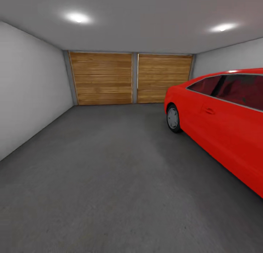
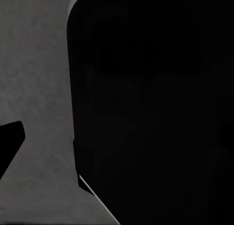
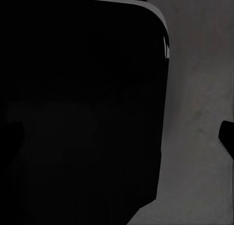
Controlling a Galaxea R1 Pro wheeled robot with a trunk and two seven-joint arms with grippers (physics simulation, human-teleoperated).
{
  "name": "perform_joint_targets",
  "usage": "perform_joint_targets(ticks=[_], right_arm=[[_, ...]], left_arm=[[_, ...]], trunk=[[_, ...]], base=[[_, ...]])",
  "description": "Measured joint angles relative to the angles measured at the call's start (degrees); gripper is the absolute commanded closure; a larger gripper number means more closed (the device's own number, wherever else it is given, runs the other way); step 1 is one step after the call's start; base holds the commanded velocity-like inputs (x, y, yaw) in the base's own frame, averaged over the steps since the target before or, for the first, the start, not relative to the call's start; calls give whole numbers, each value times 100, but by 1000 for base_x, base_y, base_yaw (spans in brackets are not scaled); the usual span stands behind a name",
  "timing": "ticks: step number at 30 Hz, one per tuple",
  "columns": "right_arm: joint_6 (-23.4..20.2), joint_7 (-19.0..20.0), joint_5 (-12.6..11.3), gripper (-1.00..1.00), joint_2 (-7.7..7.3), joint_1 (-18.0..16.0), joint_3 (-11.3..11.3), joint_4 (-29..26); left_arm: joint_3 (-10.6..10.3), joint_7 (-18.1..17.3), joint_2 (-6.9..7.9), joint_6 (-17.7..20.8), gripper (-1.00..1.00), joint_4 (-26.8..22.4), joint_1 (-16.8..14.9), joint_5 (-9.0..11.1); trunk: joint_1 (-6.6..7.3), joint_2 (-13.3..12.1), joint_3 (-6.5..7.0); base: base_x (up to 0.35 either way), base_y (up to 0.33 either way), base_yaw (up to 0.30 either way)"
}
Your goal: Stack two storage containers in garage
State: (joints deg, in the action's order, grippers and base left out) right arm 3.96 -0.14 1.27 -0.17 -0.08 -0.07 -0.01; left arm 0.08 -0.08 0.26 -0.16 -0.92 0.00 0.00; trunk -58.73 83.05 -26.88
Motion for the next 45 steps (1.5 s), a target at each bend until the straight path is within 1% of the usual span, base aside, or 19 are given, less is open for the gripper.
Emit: perform_joint_targets(ticks=[45], right_arm=[[9,6,-2,-100,-4,0,-2,0]], left_arm=[[7,24,5,-3,-100,-18,2,12]], trunk=[[0,0,0]], base=[[0,0,298]])
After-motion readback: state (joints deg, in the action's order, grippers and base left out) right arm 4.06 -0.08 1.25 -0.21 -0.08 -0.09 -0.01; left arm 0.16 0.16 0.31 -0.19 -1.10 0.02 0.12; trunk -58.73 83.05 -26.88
